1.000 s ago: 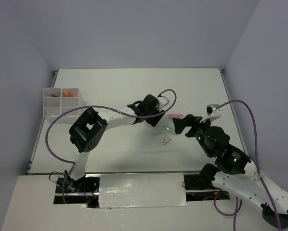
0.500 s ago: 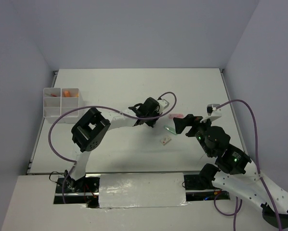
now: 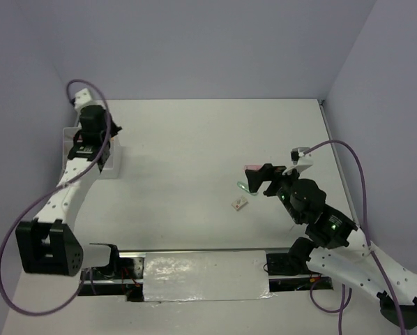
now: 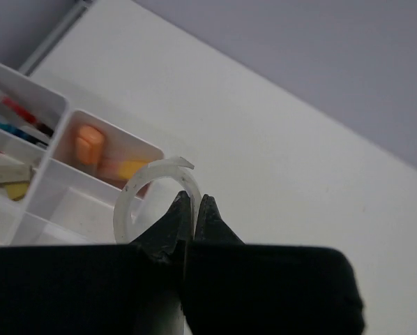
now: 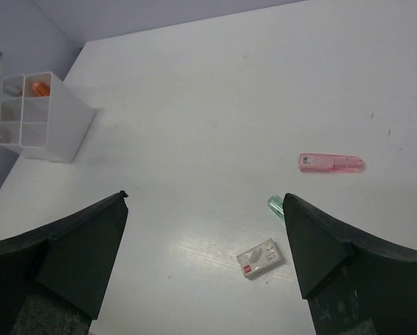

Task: Sort the stationery into containers
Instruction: Place the stationery in the storage box.

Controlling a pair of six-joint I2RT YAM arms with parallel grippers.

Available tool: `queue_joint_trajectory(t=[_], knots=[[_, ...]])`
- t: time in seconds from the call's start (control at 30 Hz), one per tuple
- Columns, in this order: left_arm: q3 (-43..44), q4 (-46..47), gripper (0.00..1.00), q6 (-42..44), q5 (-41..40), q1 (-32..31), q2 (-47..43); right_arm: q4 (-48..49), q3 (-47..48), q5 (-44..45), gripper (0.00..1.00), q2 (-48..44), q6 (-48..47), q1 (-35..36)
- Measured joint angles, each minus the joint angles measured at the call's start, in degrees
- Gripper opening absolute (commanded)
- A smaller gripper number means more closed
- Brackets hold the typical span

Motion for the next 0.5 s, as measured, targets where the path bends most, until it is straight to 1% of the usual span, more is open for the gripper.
queue_joint_trajectory(t=[0.07, 0.13, 0.2, 0.3, 0.37, 0.5], knots=[[-2.6, 1.5, 0.00, -4.5, -0.1, 5.1, -5.4, 1.1, 0.0, -0.9, 1.00, 1.9, -0.6, 0.0], [-4.6, 3.4, 0.00, -8.6, 2.4, 8.2, -8.1, 2.5, -0.1, -2.3, 1.00, 4.1, -1.5, 0.0], [-6.6, 6.1, 0.00, -12.8, 6.4, 11.3, -8.4, 4.0, -0.3, -3.5, 1.00, 5.5, -2.3, 0.0], [-12.5, 12.1, 0.00, -20.0, 12.7, 16.0, -8.3, 6.3, -1.4, -5.5, 1.00, 7.3, -3.5, 0.0], [-16.1, 14.9, 0.00, -24.2, 15.2, 17.9, -8.1, 7.4, -2.1, -6.7, 1.00, 8.0, -4.1, -0.1], [-20.6, 20.2, 0.02, -30.1, 17.0, 18.1, -8.1, 8.9, -2.3, -8.4, 1.00, 9.3, -5.0, -0.1]])
